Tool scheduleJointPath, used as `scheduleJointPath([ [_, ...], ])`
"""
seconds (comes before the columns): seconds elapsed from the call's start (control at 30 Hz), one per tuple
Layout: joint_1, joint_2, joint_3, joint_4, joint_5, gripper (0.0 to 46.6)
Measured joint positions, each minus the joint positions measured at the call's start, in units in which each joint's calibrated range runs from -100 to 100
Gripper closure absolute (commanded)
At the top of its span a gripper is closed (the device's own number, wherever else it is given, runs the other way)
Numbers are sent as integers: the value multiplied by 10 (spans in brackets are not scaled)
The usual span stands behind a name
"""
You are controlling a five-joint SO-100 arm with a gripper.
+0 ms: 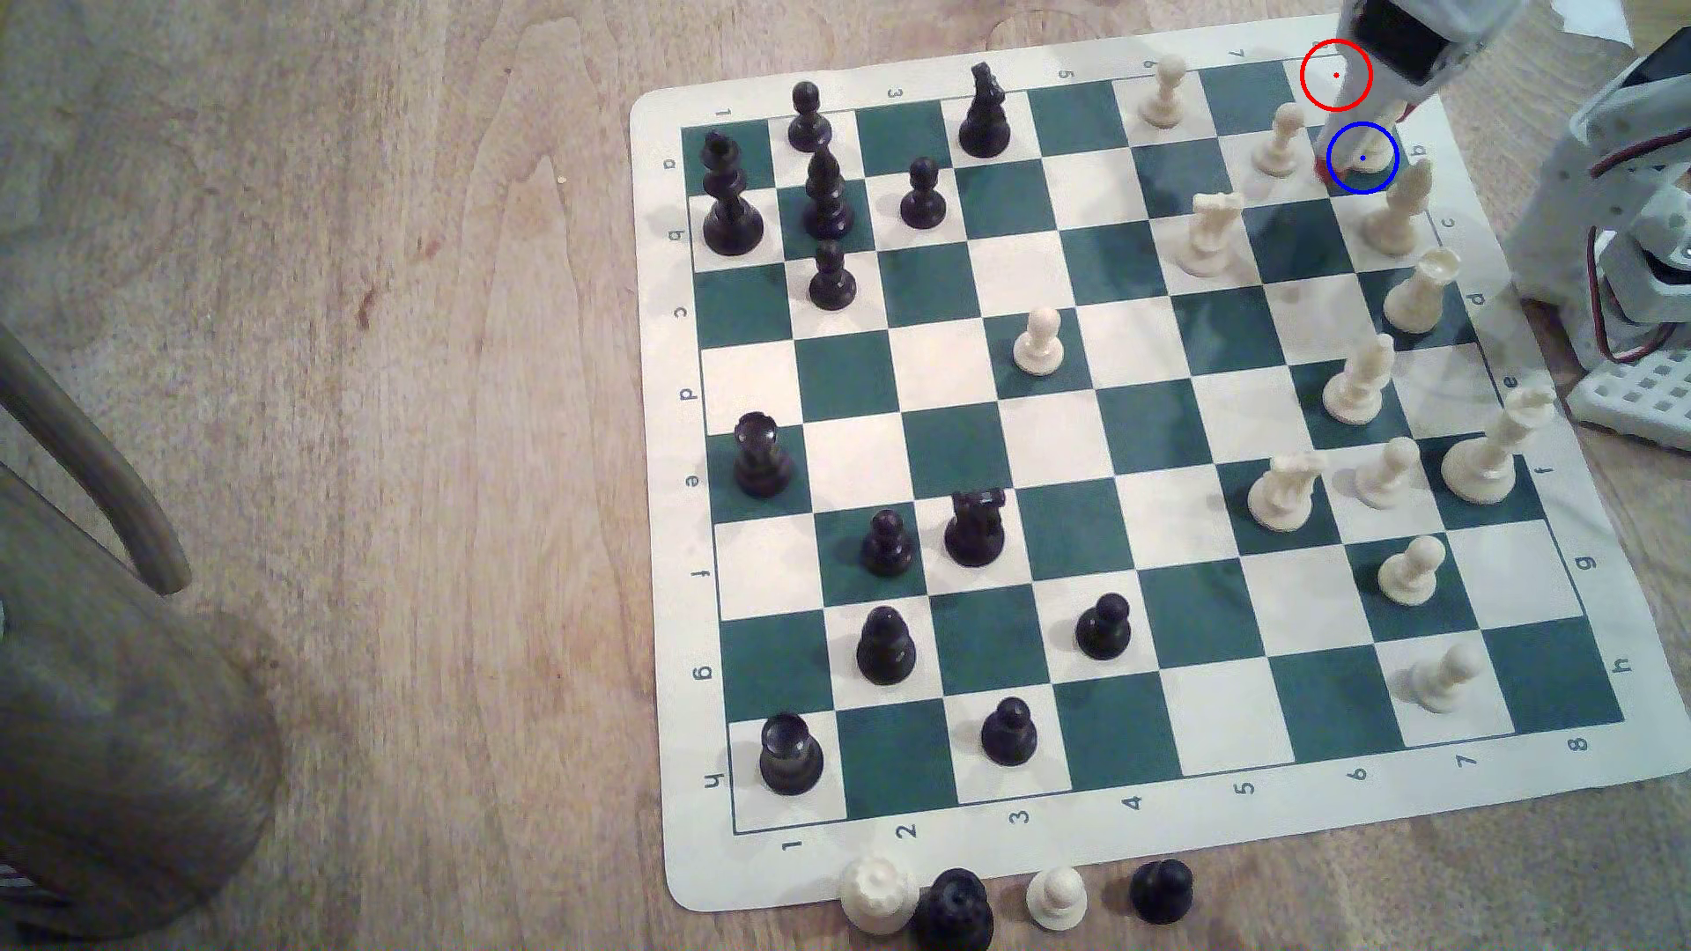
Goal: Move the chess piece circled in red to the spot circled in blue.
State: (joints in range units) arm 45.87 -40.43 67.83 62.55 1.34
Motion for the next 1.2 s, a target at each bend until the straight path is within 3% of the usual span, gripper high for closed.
scheduleJointPath([
  [0.3,11,-21,-3,29,1,211],
  [0.7,18,-21,-138,182,4,220],
  [0.73,18,-23,-145,190,4,231],
  [0.77,18,-27,-148,197,4,350],
  [0.8,17,-44,-152,211,4,387],
  [1.0,-24,-146,-152,190,-12,413],
  [1.1,-57,-178,-134,139,-32,464],
  [1.13,-90,-199,-121,100,-47,464],
  [1.2,-105,-218,-109,72,-60,465],
])
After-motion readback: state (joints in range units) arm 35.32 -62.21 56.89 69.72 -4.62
